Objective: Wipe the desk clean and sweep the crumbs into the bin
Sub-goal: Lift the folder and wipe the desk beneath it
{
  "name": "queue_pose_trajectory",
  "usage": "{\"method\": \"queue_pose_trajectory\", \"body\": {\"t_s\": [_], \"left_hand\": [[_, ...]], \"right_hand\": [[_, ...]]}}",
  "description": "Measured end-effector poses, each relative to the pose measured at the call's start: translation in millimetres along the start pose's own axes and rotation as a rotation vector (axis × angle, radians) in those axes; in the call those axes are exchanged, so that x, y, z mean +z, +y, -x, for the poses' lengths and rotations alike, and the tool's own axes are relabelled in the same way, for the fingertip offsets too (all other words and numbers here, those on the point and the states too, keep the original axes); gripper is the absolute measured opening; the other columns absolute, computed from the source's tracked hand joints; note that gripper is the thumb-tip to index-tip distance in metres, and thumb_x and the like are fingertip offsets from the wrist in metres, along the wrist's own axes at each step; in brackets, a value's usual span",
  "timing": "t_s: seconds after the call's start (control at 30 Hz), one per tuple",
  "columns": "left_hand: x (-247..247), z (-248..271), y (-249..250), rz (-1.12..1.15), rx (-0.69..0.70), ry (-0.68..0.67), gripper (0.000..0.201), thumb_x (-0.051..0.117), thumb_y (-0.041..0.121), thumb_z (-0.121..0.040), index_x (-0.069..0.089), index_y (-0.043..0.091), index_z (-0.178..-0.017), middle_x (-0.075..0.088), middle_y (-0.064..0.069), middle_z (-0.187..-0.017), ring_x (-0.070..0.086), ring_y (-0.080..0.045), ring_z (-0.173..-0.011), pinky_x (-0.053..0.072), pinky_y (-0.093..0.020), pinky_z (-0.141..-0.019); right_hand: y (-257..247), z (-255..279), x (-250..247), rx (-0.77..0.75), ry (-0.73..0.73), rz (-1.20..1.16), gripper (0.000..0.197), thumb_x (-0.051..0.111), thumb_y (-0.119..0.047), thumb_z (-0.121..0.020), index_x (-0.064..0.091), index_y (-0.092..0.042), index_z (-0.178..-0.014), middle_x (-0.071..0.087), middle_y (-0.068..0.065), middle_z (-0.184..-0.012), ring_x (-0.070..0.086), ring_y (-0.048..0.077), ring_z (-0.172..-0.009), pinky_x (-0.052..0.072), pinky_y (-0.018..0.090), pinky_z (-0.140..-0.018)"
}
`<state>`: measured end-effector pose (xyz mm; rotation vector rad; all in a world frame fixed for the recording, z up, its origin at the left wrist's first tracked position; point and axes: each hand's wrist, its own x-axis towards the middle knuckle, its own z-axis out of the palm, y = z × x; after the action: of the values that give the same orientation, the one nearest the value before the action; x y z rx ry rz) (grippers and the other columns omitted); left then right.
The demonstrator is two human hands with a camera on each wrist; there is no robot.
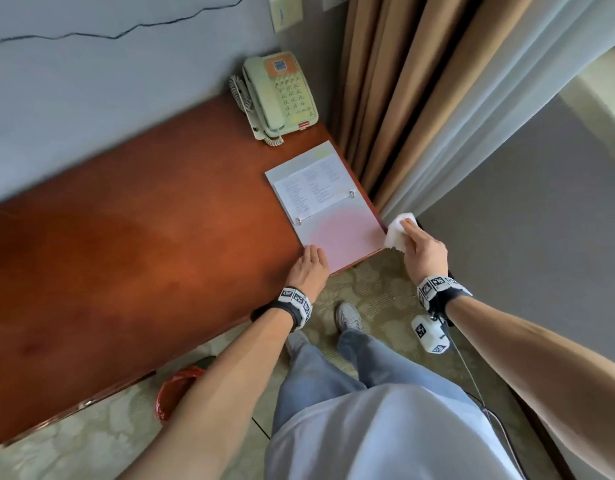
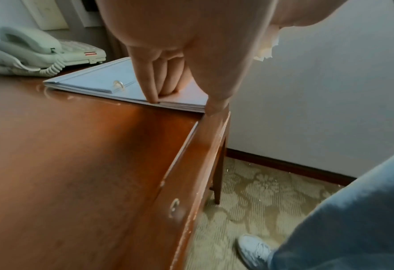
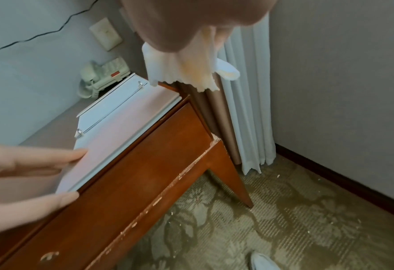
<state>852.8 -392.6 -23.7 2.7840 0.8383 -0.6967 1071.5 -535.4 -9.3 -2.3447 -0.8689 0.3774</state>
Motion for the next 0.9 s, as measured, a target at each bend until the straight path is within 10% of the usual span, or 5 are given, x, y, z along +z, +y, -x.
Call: {"method": "queue_pose_trajectory", "body": {"t_s": [0.13,0.23,0.47,0.73,0.9], "left_hand": [[-19.7,3.6,-14.7,-0.035,0.093,-0.007,0.034,0.073,0.014,-0.072,0.06,0.004,-0.102,0.059,-0.01,-0.092,0.06,-0.026,-0.088,0.052,-0.03,-0.054],[-55.4,9.2,-35.0,0.017,0.121,0.05,0.026,0.058,0.02,-0.093,0.057,0.002,-0.113,0.06,-0.014,-0.105,0.062,-0.032,-0.09,0.051,-0.041,-0.067],[-126.7,24.9,-83.9,0.158,0.104,0.324,0.011,0.052,0.017,-0.094,0.058,0.008,-0.092,0.058,-0.005,-0.078,0.058,-0.026,-0.064,0.051,-0.04,-0.058],[-142.9,16.1,-111.7,0.207,0.152,0.455,0.027,0.051,0.024,-0.091,0.068,0.005,-0.097,0.07,-0.013,-0.084,0.066,-0.029,-0.077,0.058,-0.045,-0.066],[-147.2,15.7,-121.6,0.244,0.162,0.537,0.027,0.053,0.022,-0.088,0.072,0.004,-0.097,0.073,-0.011,-0.086,0.067,-0.029,-0.078,0.057,-0.042,-0.066]], "right_hand": [[-5.9,-6.3,6.6,0.09,0.033,-0.073,0.035,0.051,-0.012,-0.094,0.065,-0.026,-0.122,0.074,0.01,-0.102,0.068,0.035,-0.09,0.053,0.034,-0.082],[-15.3,-8.8,12.4,0.037,-0.002,-0.12,0.025,0.048,-0.03,-0.095,0.062,-0.031,-0.115,0.064,0.0,-0.076,0.065,0.027,-0.071,0.046,0.028,-0.066],[-4.7,-19.3,55.8,-0.073,-0.25,0.028,0.036,0.052,-0.009,-0.097,0.061,-0.022,-0.129,0.059,0.003,-0.136,0.057,0.023,-0.126,0.044,0.029,-0.101],[-43.5,12.1,93.6,-0.165,-0.347,0.262,0.058,0.053,-0.001,-0.09,0.045,-0.011,-0.147,0.036,0.007,-0.156,0.036,0.029,-0.142,0.037,0.044,-0.112],[-128.7,61.4,169.3,-0.5,-0.653,0.277,0.08,0.045,0.011,-0.088,0.02,-0.017,-0.158,0.007,-0.002,-0.166,0.031,0.018,-0.146,0.054,0.04,-0.091]]}}
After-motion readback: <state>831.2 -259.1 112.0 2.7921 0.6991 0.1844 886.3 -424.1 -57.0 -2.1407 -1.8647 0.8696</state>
